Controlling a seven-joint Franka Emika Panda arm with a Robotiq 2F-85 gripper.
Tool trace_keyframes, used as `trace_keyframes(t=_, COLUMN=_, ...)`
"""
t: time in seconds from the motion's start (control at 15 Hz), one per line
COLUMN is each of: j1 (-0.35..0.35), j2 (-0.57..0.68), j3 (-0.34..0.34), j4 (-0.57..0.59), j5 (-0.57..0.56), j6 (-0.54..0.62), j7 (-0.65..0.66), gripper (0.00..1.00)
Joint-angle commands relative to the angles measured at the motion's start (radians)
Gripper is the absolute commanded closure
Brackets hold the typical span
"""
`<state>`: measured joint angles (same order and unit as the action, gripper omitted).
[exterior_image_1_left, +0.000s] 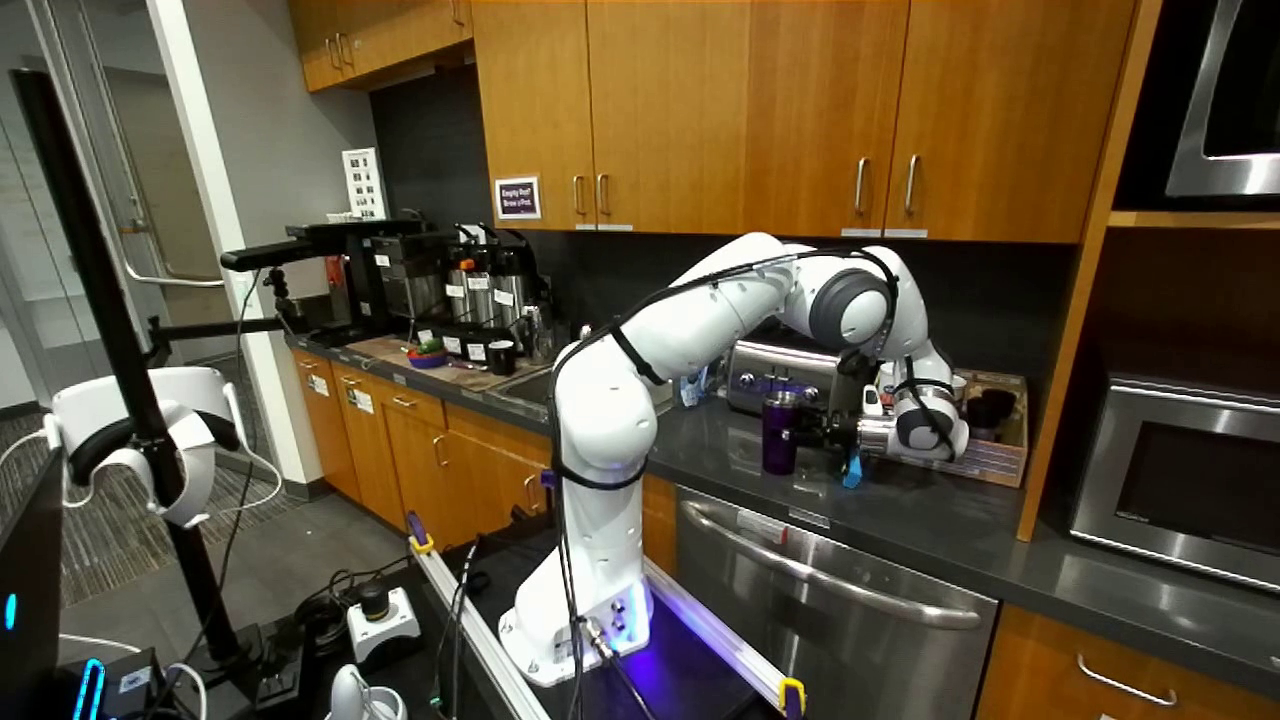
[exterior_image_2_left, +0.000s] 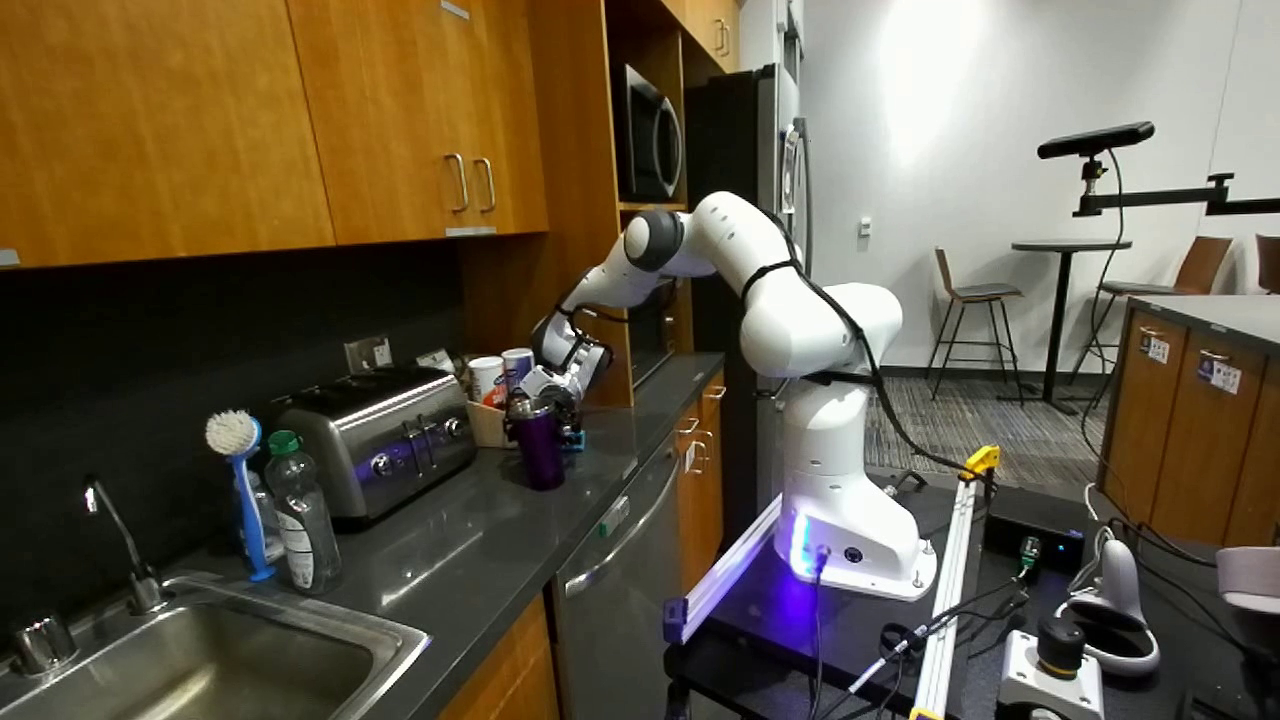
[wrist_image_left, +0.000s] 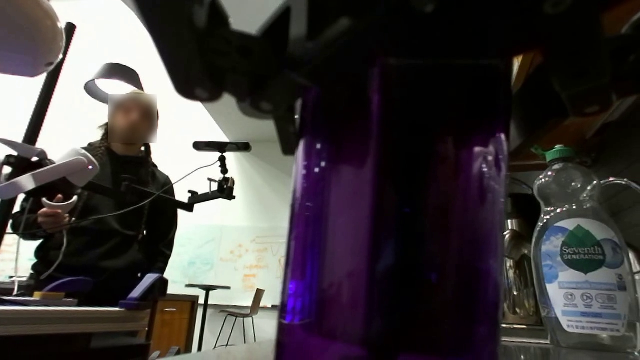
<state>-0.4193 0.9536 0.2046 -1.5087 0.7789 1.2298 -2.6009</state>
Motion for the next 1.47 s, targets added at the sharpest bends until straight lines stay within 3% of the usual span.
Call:
trace_keyframes(t=0.0, j1=0.000, j2=0.000, j3=0.000, j4=0.000, j5=0.000, j6=0.000, j7=0.000, gripper=0.00)
trace_keyframes(t=1.0, j1=-0.034, j2=-0.012, j3=0.026, j4=-0.029, j5=0.034, j6=0.058, j7=0.000, gripper=0.00)
trace_keyframes(t=1.4, j1=-0.011, j2=0.001, j3=0.012, j4=-0.013, j5=0.019, j6=0.026, j7=0.000, gripper=0.00)
